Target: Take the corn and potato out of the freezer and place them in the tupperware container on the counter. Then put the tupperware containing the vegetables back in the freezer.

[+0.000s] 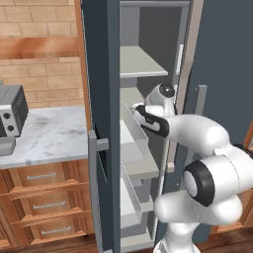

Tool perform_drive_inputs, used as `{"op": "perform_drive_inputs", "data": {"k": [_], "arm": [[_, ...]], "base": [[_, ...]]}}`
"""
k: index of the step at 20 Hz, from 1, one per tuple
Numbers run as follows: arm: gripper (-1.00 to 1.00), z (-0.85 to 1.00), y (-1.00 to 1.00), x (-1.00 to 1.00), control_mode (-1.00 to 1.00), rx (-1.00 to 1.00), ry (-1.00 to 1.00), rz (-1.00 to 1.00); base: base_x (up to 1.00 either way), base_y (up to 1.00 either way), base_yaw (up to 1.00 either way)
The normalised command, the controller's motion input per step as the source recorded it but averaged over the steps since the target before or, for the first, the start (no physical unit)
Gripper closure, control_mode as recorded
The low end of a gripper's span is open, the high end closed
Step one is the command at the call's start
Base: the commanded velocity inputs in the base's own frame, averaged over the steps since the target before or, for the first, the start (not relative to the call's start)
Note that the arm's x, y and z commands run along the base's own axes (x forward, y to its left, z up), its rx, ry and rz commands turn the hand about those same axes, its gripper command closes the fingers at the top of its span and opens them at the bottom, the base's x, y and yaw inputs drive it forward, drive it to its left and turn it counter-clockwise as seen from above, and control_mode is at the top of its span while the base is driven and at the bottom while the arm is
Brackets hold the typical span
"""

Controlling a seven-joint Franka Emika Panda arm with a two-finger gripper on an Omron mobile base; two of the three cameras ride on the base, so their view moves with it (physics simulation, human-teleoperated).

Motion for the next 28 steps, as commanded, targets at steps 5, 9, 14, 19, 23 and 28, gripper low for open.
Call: {"op": "perform_drive_inputs", "data": {"k": [5,9,14,19,23,28], "arm": [[1.00,0.83,0.06,-1.00,-1.00,0.00,0.12,0.00],[1.00,0.71,0.00,-1.00,-1.00,0.00,0.17,0.00],[1.00,0.72,-0.02,-1.00,-1.00,0.00,0.15,0.00],[1.00,0.42,-0.22,-0.92,-1.00,0.00,0.00,0.00],[1.00,0.17,-0.37,-0.82,-1.00,-0.01,0.00,-0.01],[1.00,0.42,-0.39,-0.78,-1.00,0.00,0.00,-0.01]], "base": [[0.00,0.00,0.00],[0.00,0.00,0.00],[0.00,0.00,0.00],[0.00,0.00,0.00],[0.00,0.00,0.00],[0.00,0.00,0.00]]}}
